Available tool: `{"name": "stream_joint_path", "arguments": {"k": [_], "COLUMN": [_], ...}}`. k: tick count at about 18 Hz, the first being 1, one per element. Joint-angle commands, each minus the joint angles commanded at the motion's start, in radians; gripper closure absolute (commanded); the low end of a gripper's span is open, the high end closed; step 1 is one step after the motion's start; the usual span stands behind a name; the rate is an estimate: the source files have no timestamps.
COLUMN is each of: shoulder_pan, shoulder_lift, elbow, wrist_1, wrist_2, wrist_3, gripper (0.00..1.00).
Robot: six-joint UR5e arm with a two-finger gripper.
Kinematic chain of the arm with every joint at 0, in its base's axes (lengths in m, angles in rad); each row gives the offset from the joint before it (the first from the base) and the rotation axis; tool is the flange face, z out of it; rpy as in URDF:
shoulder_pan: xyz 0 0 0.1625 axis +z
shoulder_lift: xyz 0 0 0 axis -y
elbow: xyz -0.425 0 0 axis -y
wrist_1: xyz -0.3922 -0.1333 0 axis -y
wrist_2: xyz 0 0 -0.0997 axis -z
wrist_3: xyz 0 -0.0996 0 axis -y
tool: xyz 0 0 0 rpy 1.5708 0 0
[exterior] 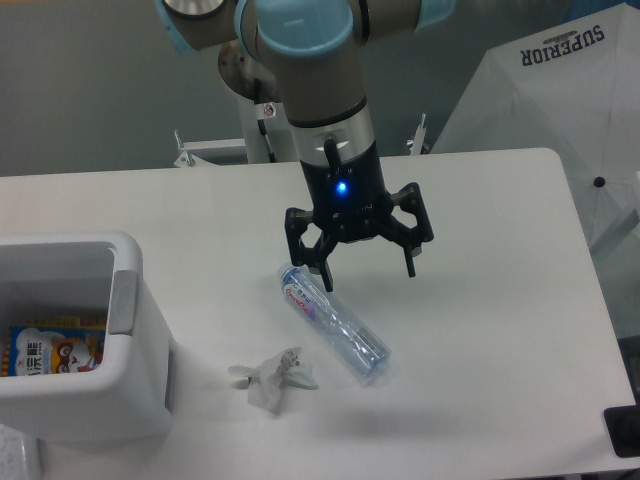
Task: Place the trash in the trash can
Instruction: 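Move the open gripper over the crumpled white tissue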
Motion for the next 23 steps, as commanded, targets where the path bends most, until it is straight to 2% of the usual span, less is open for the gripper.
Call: {"name": "stream_joint_path", "arguments": {"k": [2, 4, 12, 18, 23], "shoulder_pan": [-0.002, -0.003, -0.037, -0.064, -0.064], "shoulder_lift": [-0.023, -0.041, -0.09, -0.15, -0.178], "elbow": [-0.014, -0.032, -0.101, -0.124, -0.16], "wrist_1": [0.063, 0.08, 0.082, 0.082, 0.082], "wrist_2": [-0.003, -0.003, -0.005, -0.04, -0.117], "wrist_3": [-0.002, 0.0, 0.005, 0.279, 0.376], "gripper": [0.0, 0.0, 0.0, 0.0, 0.0]}}
